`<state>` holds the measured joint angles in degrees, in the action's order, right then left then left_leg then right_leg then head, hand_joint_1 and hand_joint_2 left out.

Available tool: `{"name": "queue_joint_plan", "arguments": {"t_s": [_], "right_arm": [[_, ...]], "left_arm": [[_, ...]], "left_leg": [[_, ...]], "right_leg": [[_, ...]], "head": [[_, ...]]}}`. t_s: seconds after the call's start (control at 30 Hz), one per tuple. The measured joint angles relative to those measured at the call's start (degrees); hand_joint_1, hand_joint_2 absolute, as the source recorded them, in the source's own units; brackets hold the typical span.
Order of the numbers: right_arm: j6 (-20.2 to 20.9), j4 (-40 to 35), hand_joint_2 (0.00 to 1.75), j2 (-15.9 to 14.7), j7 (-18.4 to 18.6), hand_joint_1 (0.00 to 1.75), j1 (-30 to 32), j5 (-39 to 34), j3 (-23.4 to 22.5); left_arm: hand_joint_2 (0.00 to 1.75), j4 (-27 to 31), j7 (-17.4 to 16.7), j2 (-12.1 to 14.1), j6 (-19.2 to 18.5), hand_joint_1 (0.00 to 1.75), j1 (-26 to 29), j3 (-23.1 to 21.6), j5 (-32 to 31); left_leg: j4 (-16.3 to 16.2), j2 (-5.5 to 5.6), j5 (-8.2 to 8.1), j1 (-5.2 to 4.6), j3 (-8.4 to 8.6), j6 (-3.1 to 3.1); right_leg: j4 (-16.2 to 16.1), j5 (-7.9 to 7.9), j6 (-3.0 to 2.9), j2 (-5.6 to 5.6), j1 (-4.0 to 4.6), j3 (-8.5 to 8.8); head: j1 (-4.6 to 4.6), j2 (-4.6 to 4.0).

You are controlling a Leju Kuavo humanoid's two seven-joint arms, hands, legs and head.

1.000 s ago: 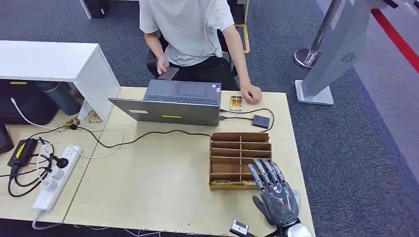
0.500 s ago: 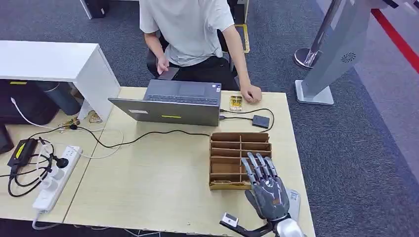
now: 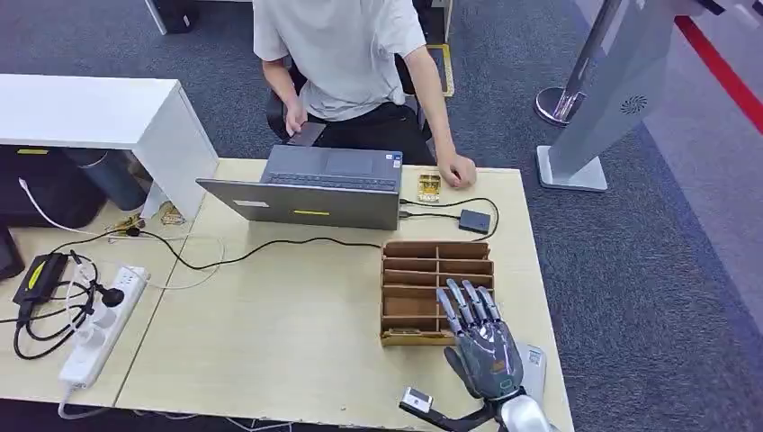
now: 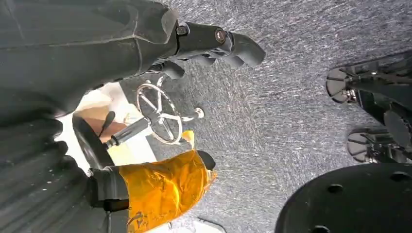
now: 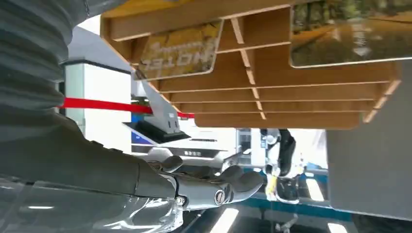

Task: Pass the card to the sensor for recognition and then transmit it.

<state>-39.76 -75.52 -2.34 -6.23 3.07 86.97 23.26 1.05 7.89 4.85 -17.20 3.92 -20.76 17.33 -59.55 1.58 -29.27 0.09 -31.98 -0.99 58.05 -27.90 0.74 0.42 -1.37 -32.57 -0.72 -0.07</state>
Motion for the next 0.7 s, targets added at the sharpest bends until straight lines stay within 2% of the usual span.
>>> {"name": "queue_joint_plan", "arguments": {"t_s": [0.17, 0.53, 0.57, 0.7], "right_arm": [[0.0, 0.83, 1.75, -0.66, 1.16, 0.0, 0.12, 0.0, 0.0], [0.0, 0.92, 1.75, -1.55, 0.94, 0.0, 0.83, -0.44, -0.72], [0.0, 0.9, 1.75, -1.55, 0.85, 1.75, 0.9, -0.5, -0.79], [-0.02, 0.59, 1.75, -1.57, -0.92, 1.75, 1.13, -1.4, -1.12]], "left_arm": [[1.75, 0.0, 0.0, 0.02, -0.24, 0.0, 0.02, 0.0, -0.15], [1.75, 0.0, 0.0, 0.02, -0.24, 0.0, 0.02, 0.0, -0.22], [1.75, 0.0, 0.0, 0.02, -0.24, 0.0, 0.02, 0.0, -0.24], [1.75, 0.0, 0.0, 0.02, -0.24, 0.0, 0.02, 0.0, -0.33]], "left_leg": [[0.0, 0.0, 0.0, 0.0, 0.0, 0.0], [0.0, 0.0, 0.0, 0.0, 0.0, 0.0], [0.0, 0.0, 0.0, 0.0, 0.0, 0.0], [0.0, 0.0, 0.0, 0.0, 0.0, 0.0]], "right_leg": [[0.0, 0.0, 0.0, 0.0, 0.0, 0.0], [0.0, 0.0, 0.0, 0.0, 0.0, 0.0], [0.0, 0.0, 0.0, 0.0, 0.0, 0.0], [0.0, 0.0, 0.0, 0.0, 0.0, 0.0]], "head": [[0.0, 0.0], [0.0, 0.0], [0.0, 0.0], [0.0, 0.0]]}}
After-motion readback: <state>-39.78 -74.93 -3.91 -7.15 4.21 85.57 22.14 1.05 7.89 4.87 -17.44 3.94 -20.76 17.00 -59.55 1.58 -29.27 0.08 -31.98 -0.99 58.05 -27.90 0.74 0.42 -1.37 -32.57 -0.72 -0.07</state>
